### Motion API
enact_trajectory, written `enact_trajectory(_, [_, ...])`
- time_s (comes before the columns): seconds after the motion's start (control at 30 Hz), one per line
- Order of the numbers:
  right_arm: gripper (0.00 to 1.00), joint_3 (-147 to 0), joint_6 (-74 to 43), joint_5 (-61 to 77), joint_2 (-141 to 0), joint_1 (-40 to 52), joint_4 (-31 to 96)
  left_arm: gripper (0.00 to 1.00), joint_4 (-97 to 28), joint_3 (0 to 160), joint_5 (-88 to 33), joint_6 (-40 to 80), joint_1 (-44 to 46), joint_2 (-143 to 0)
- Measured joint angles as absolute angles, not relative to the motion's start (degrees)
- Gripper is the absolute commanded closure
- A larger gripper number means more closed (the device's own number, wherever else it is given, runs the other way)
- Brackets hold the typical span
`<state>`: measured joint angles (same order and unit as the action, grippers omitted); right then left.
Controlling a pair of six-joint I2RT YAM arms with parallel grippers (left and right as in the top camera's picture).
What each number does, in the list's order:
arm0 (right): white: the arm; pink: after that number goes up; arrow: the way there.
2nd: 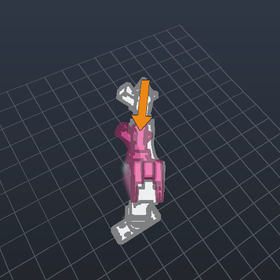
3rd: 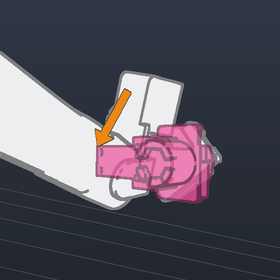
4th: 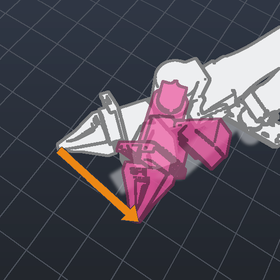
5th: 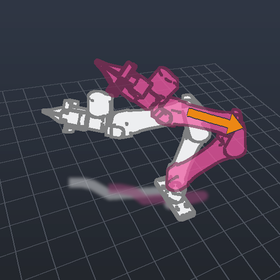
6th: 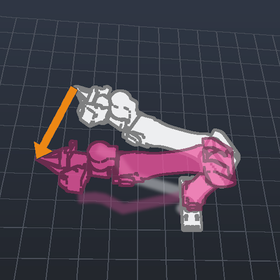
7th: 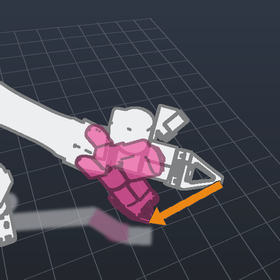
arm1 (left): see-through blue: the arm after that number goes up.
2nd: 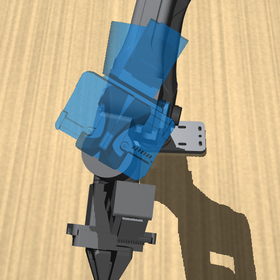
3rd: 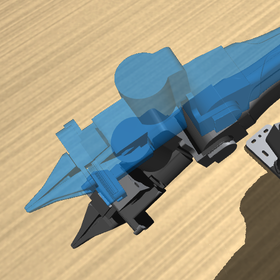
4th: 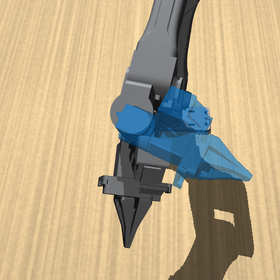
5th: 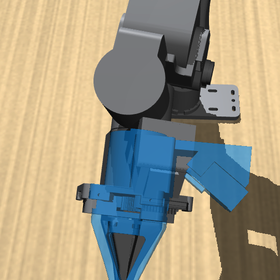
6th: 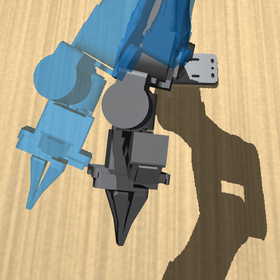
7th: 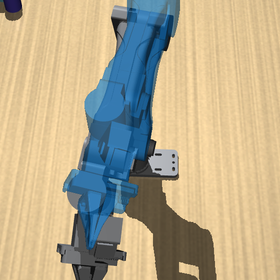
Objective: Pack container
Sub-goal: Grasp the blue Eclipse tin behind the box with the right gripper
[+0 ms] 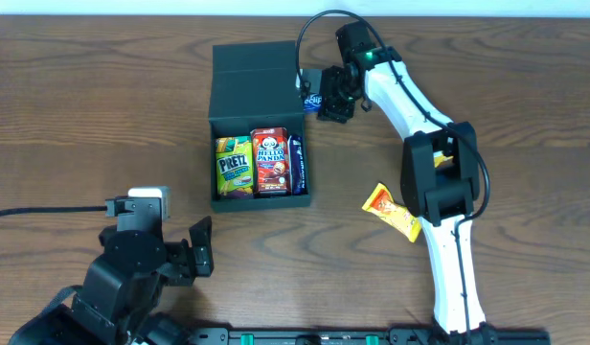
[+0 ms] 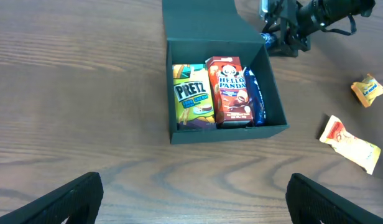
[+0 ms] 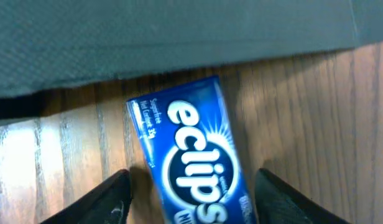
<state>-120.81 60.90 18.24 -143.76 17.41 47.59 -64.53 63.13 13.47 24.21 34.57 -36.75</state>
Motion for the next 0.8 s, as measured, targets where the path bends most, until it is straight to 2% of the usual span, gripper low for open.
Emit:
enact_trajectory(0.47, [0.62, -120.81, 57.47, 18.13, -143.96, 17.41, 46.59, 0.05, -64.53, 63.13, 13.47, 24.21, 34.57, -36.75])
enact_trajectory(0.53, [0.68, -120.81, 56.16, 18.06, -143.96, 17.41, 46.15, 0.05, -64.53, 63.13, 13.47, 24.21, 34.57, -36.73])
enact_trajectory(0.63, [0.84, -120.81, 54.00, 17.98, -143.98, 17.41, 45.52, 0.05, -64.53, 63.13, 13.47, 24.21, 34.57, -36.75])
enact_trajectory(0.8, [0.85, -120.81, 50.37, 17.63, -143.98, 17.41, 45.28, 0.05, -64.53, 63.13, 13.47, 24.21, 34.57, -36.75])
